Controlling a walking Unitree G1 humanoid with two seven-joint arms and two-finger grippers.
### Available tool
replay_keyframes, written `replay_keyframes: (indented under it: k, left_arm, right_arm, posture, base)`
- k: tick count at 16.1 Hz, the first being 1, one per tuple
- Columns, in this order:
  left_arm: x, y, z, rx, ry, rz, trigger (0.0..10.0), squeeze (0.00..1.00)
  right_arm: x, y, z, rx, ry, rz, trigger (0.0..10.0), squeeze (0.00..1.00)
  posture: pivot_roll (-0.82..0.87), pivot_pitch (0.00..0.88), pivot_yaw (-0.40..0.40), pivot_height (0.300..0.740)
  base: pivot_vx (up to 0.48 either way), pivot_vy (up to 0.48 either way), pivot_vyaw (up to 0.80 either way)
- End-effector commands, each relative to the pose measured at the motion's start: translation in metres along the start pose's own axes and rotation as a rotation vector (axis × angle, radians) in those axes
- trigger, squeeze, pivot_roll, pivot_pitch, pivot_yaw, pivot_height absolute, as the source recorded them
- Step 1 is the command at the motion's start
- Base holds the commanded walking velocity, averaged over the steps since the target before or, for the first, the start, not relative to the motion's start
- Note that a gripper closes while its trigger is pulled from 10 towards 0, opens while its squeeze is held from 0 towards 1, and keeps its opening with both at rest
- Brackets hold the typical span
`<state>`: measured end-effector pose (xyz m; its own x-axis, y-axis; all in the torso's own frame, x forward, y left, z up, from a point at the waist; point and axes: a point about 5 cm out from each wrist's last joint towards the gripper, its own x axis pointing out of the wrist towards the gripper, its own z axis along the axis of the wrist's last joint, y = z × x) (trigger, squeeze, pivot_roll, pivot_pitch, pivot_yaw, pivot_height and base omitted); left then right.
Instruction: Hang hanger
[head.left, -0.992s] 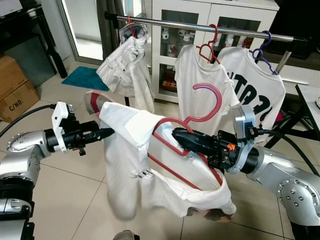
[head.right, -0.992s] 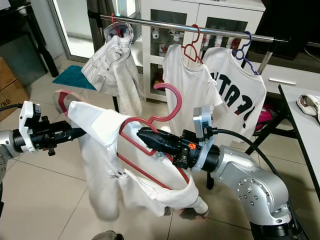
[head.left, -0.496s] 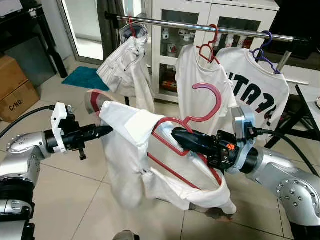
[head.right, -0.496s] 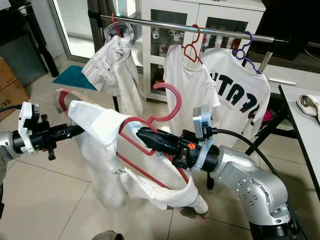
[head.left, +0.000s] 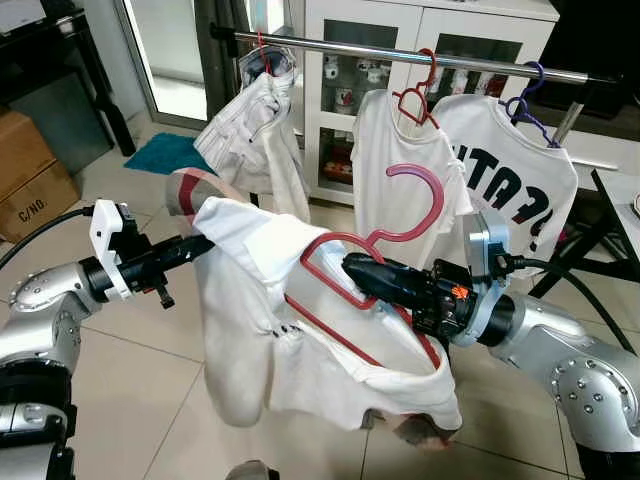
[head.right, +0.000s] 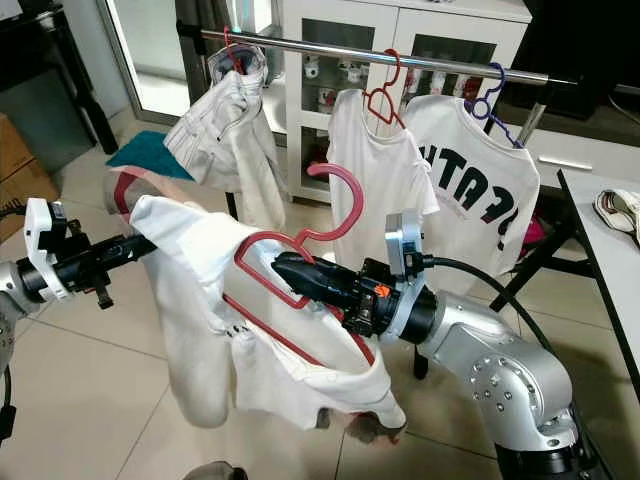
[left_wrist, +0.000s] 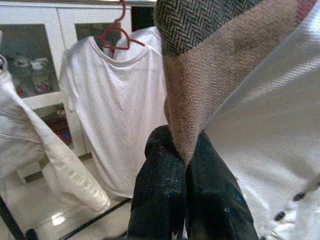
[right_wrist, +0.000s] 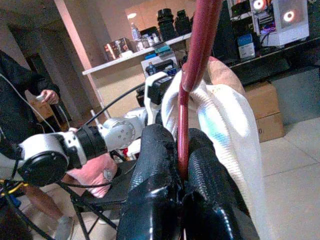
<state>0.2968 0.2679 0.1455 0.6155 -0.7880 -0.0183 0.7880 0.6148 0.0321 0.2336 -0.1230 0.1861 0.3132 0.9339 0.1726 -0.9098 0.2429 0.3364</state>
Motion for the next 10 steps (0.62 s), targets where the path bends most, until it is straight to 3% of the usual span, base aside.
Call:
replay_keyframes:
  k: [1,4,8,10]
  left_arm:
    - [-0.002,0.0,0.013,0.045,-0.062,0.028,0.0,0.0]
    - [-0.01,-0.001,0.024,0.099,-0.103,0.086,0.0,0.0]
    - [-0.022,0.006,0.031,0.155,-0.111,0.195,0.0,0.0]
    - [-0.027,0.012,0.031,0.192,-0.066,0.274,0.0,0.0]
  right_arm:
    - [-0.002,-0.007,0.0,-0.025,-0.006,-0.064,10.0,0.0]
    - [-0.005,-0.024,-0.005,-0.054,0.027,-0.203,10.0,0.0]
    - [-0.009,-0.029,-0.01,-0.073,0.095,-0.231,10.0,0.0]
    - [-0.013,-0.031,-0.017,-0.106,0.171,-0.232,10.0,0.0]
  posture:
    - [0.0,0.0,0.036,0.74]
    - [0.0,0.0,0.035,0.74]
    - [0.02,0.0,0.029,0.74]
    - [0.02,0.0,0.03,0.74]
  base:
    - [0.0,0.0,0.0]
    - [0.0,0.0,0.0]
    - [0.0,0.0,0.0]
    - [0.0,0.0,0.0]
